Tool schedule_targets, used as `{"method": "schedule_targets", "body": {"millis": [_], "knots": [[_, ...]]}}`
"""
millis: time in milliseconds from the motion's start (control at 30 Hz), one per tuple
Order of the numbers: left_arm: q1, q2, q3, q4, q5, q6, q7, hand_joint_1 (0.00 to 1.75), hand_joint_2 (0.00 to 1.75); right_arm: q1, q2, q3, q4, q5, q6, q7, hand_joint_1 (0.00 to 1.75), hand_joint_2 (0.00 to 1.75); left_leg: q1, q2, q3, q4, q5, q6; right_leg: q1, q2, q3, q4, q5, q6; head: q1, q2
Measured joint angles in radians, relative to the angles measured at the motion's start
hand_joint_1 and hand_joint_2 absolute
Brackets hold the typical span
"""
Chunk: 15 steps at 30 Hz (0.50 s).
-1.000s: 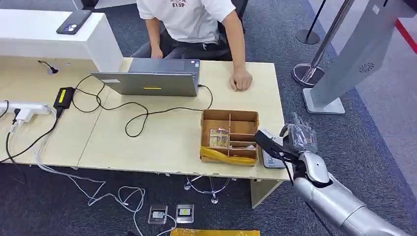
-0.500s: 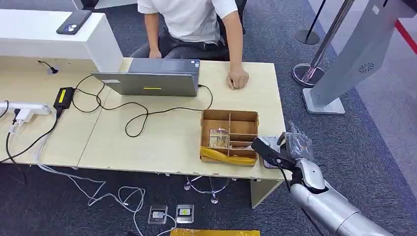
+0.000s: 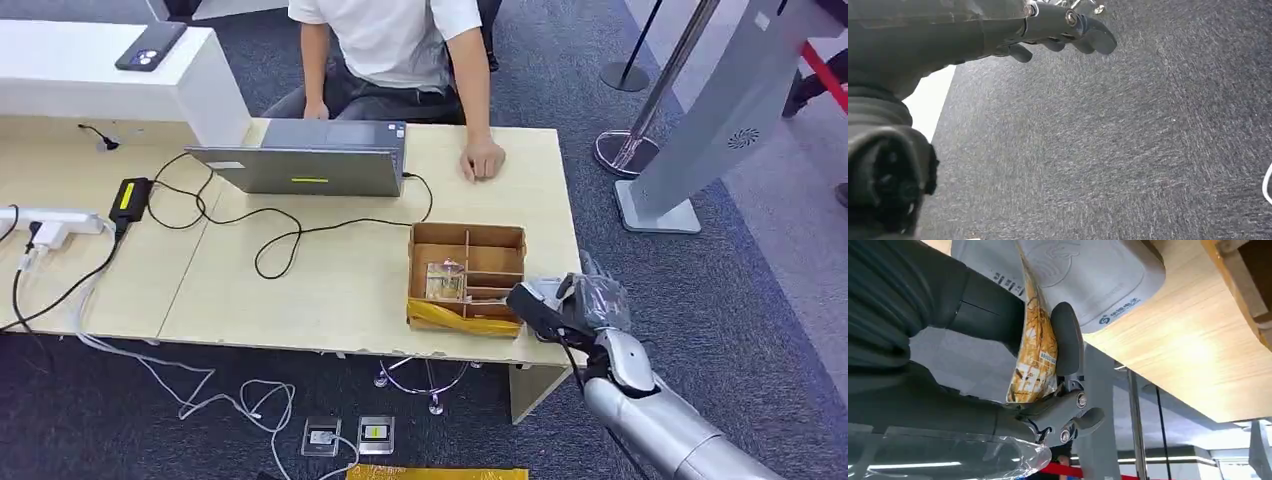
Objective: Pass the card to the sensor for recognition and then transmit it.
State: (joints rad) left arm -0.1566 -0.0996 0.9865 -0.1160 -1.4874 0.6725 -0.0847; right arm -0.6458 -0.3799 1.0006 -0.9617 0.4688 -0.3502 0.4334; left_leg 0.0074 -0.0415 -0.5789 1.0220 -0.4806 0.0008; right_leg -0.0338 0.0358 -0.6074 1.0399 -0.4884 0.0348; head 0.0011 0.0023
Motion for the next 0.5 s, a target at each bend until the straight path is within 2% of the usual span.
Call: {"method": "schedule_targets", "body": {"millis": [167,267,367,500], "knots": [[0.001,0.0,0.0,0.0,-0.001,0.0,0.0,0.0,0.0,0.002,0.005,0.0,0.005,0.012,-0.026,-0.002,1.75,1.75,0.0,0.0,0.0,0.0,0.0,0.0,0.0,0.0,0.0,0.0,0.0,0.0,0.0,0.0],[0.002,0.0,0.0,0.0,-0.015,0.0,0.0,0.0,0.0,0.0,0.004,-0.006,0.001,0.043,-0.044,0.033,1.75,1.75,0.0,0.001,0.0,0.0,0.0,0.0,0.0,0.001,0.0,0.0,0.0,0.0,0.0,0.0],[0.001,0.0,0.0,0.0,-0.034,0.0,0.0,0.0,0.0,-0.02,-0.019,-0.034,-0.038,0.08,-0.042,0.075,1.75,1.75,0.0,0.001,0.0,0.0,0.0,0.0,0.0,0.0,0.0,0.0,0.001,-0.001,0.0,0.0],[-0.001,0.0,0.0,0.0,-0.041,0.0,0.002,0.0,0.0,-0.06,-0.039,-0.064,-0.083,0.101,-0.04,0.088,1.75,1.75,0.0,0.003,0.001,0.0,0.0,0.0,0.0,0.001,0.0,0.0,0.001,-0.001,0.0,0.0]]}}
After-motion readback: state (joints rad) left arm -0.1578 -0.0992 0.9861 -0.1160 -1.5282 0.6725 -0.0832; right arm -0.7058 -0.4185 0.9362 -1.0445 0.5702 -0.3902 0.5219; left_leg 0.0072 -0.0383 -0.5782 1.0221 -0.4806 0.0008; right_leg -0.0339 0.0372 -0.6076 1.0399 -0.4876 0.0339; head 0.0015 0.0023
